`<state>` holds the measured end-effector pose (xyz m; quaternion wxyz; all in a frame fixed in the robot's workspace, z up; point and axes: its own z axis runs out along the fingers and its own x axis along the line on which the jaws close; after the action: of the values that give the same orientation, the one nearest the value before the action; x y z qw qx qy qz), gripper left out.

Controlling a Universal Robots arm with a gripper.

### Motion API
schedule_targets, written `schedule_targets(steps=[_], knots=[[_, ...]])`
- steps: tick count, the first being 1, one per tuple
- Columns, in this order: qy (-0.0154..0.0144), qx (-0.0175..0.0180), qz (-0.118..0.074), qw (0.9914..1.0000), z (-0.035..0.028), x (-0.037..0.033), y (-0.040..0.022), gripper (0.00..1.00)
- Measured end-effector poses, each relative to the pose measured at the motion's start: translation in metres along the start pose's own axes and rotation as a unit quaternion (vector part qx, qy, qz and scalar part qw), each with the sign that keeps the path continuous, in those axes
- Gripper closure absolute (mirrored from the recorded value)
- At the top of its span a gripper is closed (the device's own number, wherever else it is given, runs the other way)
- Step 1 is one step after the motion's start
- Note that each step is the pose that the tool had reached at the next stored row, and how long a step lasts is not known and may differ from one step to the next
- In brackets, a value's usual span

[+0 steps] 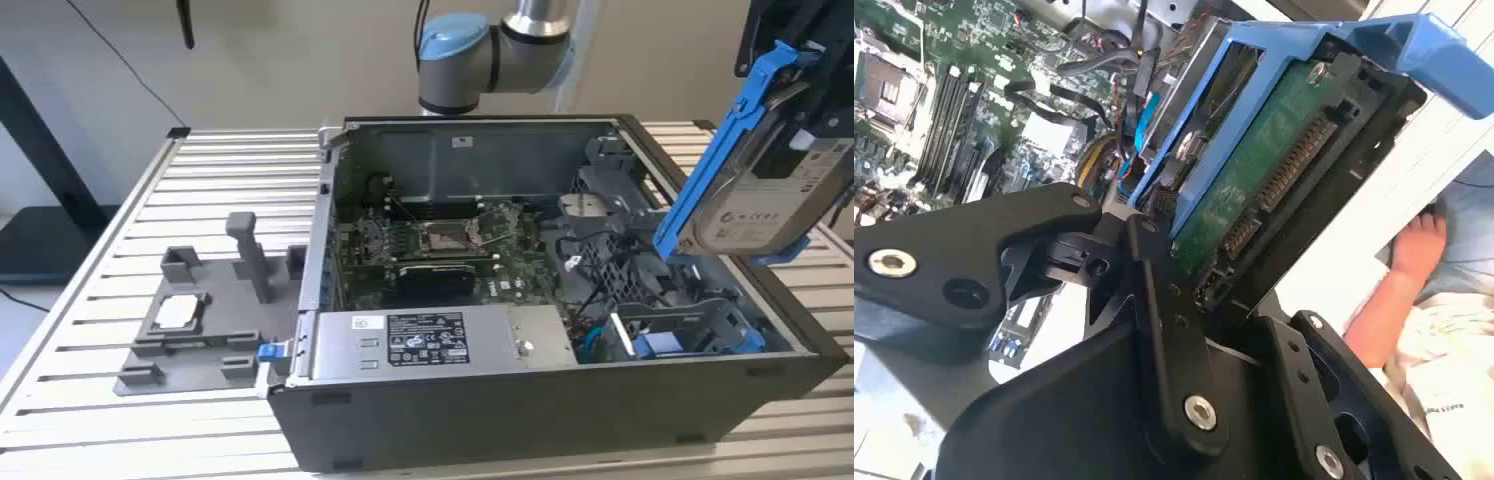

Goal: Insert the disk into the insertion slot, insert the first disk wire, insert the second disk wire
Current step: 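Insert the disk into the insertion slot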

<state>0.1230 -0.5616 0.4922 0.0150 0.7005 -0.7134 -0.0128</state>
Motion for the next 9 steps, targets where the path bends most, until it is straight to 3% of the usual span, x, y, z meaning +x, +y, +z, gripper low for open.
schedule_targets(steps=[9], knots=[[0.0006,0.0,0.0,1.0,0.0006,0.0,-0.0007,0.67]])
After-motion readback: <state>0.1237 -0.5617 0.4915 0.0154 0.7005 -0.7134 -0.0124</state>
